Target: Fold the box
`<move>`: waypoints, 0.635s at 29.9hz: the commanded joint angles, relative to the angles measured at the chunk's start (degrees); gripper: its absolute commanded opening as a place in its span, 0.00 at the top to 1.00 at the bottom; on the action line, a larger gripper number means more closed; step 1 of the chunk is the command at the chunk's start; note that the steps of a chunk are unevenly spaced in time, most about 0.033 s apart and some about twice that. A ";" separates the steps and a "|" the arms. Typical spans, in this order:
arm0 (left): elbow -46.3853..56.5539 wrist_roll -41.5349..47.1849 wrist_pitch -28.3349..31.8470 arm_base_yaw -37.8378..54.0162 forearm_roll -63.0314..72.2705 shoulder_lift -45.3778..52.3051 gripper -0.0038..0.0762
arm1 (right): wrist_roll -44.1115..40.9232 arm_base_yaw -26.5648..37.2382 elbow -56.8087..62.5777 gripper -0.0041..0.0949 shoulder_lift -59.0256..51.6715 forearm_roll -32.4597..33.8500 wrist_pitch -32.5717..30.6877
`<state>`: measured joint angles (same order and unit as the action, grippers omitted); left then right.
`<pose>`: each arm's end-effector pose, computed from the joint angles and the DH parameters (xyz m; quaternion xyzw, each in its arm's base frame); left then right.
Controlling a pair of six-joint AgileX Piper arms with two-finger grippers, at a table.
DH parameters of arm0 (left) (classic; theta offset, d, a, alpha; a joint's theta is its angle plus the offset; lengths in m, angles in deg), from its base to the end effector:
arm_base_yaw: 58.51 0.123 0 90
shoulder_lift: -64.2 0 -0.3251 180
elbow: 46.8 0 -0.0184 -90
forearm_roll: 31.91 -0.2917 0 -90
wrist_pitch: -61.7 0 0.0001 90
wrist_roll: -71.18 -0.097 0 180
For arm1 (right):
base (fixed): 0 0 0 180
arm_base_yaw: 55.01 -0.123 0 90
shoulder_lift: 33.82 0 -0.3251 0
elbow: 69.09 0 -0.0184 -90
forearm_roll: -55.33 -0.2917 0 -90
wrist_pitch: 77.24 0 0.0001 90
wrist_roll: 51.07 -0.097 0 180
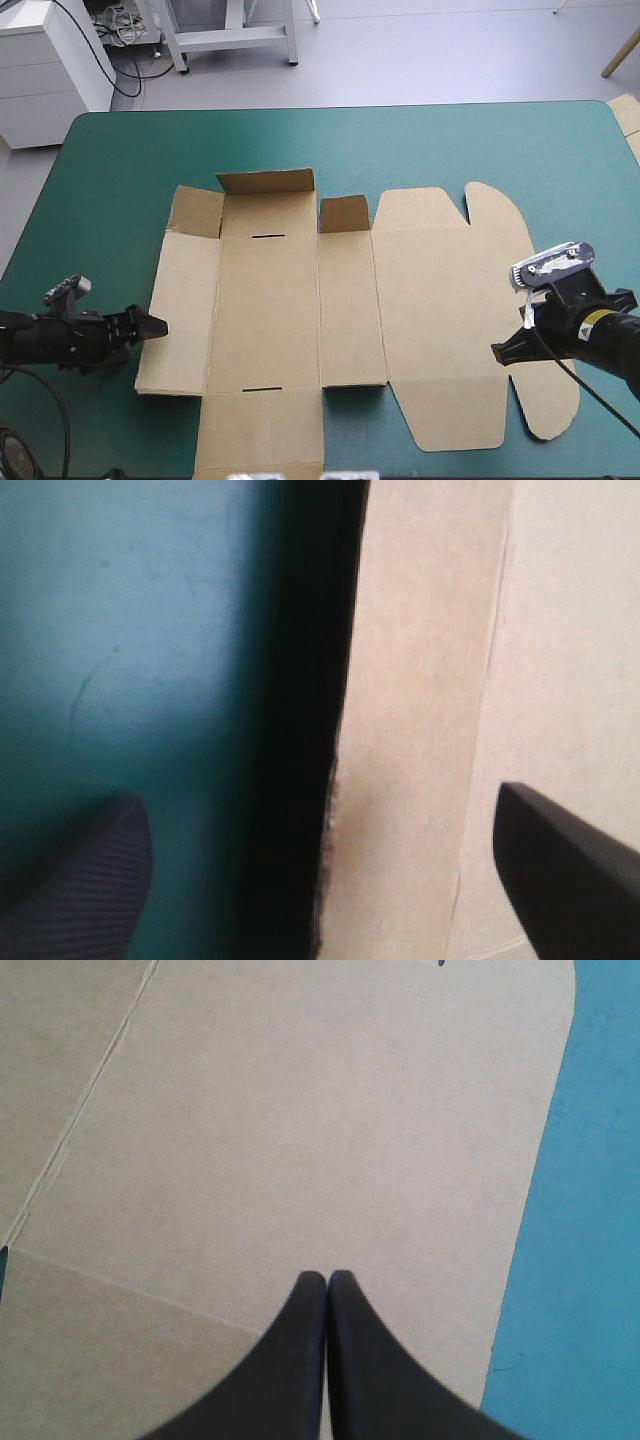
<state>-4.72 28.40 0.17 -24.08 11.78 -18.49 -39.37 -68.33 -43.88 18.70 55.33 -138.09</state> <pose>0.2077 0.0710 0.2172 -0.1271 0.9385 -0.2794 0.1578 0.1434 0.0340 0.3882 -0.2026 0.9132 0.0050 0.3536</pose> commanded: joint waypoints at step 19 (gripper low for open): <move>2.78 -0.88 -3.55 -12.39 -0.92 -6.06 0.19 | 0.72 0.37 -1.35 0.97 -0.32 -0.31 2.53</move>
<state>-3.38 26.37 -0.93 -35.51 17.92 -23.54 -39.01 -68.33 -43.88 18.70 55.33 -138.09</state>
